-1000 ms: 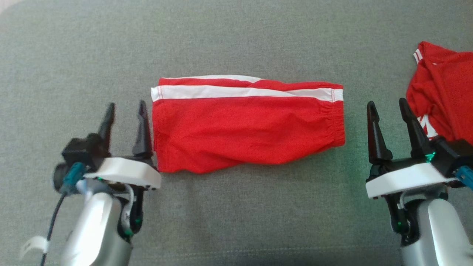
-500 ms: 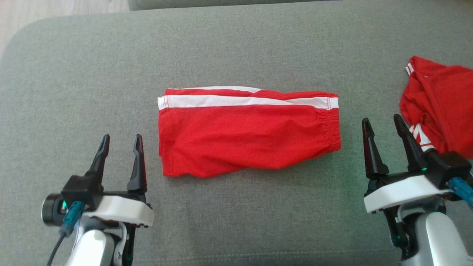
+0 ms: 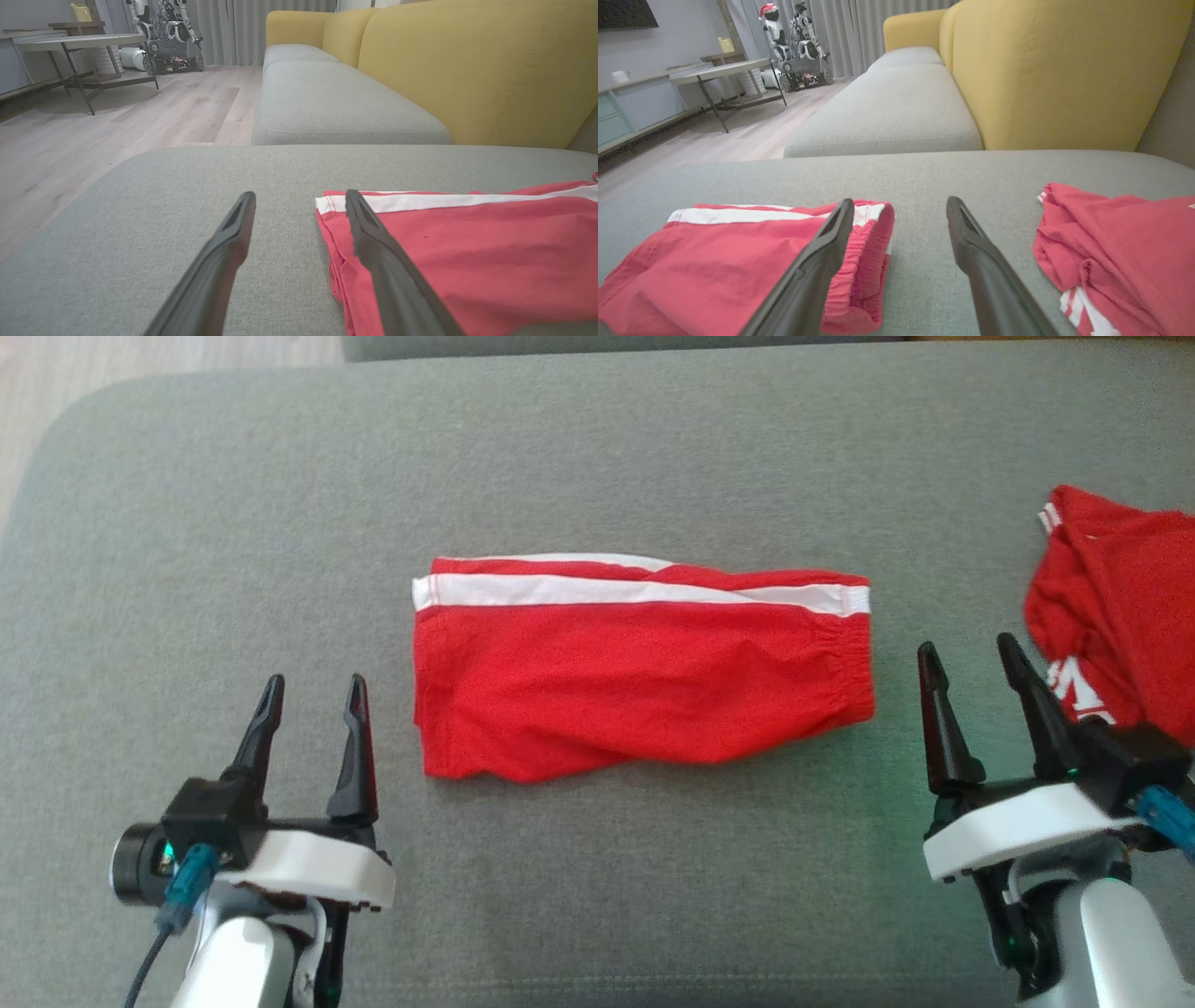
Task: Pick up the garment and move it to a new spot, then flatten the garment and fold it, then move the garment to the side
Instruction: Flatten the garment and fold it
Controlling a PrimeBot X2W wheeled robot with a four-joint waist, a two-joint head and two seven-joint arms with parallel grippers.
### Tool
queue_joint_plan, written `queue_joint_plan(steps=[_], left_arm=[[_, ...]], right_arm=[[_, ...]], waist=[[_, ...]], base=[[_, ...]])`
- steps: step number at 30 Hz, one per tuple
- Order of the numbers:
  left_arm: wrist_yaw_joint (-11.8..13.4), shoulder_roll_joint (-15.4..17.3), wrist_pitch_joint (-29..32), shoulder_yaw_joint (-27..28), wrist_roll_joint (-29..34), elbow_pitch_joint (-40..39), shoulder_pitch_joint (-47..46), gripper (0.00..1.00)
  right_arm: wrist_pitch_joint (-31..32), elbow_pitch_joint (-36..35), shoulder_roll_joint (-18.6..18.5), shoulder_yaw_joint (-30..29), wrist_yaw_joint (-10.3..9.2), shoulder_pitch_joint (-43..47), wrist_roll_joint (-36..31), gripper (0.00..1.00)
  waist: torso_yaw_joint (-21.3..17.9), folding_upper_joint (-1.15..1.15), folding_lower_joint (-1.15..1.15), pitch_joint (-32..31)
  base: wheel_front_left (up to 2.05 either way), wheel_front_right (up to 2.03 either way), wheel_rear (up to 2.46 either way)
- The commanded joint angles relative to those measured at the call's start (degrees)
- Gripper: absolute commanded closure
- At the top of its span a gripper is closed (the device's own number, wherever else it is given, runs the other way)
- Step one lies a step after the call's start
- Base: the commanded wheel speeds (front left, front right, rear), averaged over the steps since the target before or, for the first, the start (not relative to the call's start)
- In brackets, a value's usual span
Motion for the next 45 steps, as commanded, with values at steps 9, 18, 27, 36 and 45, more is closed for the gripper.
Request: queue_joint_plan(steps=[9,18,27,36,45], left_arm=[[0.0,-0.1,-0.6,0.9,-0.1,-1.7,-5.1,0.00],[-0.6,-1.3,-1.1,0.7,-0.3,-0.1,-6.9,0.00],[-0.8,-1.4,-1.3,1.1,0.1,0.3,-7.6,0.00],[-0.7,-1.8,-1.3,1.7,0.5,-0.1,-7.1,0.00],[-0.6,-1.8,-1.3,2.2,0.7,-0.2,-6.6,0.00]], right_arm=[[3.1,9.3,-2.3,3.5,-0.04,-9.0,1.2,0.00],[8.0,23.3,-2.4,3.1,-0.04,-13.5,3.1,0.00],[12.8,25.6,-2.1,4.8,-0.04,-14.5,7.6,1.00],[14.5,21.8,-7.3,4.2,-0.04,-12.7,10.7,1.00],[17.0,16.5,-11.2,2.8,-0.04,-11.0,13.7,1.00]], waist=[[4.0,0.00,0.00,4.2],[5.3,0.00,0.00,5.9],[4.7,0.00,0.00,6.5],[3.4,0.00,0.00,5.7],[1.9,0.00,0.00,5.1]], base=[[0.00,0.00,0.00],[0.00,0.00,0.00],[0.00,0.00,0.00],[0.00,0.00,0.00],[0.00,0.00,0.00]])
